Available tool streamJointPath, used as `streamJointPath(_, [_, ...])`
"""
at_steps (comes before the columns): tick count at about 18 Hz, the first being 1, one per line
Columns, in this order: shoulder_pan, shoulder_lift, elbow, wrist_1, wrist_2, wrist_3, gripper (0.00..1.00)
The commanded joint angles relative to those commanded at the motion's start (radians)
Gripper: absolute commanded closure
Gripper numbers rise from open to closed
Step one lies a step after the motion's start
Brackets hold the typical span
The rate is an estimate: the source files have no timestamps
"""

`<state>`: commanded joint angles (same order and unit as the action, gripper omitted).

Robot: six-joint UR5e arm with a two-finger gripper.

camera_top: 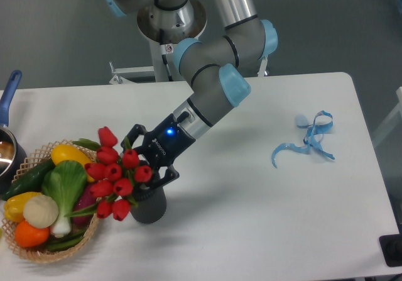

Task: Pick up the flowers from the vase
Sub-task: 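Lower the gripper around the tulip stems and close it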

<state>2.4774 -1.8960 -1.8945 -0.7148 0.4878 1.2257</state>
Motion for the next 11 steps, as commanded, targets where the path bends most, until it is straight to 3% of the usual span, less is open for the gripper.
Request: streamJointPath(11, [0.026, 0.031, 0.000, 0.000, -0.092, -0.002, 0.86])
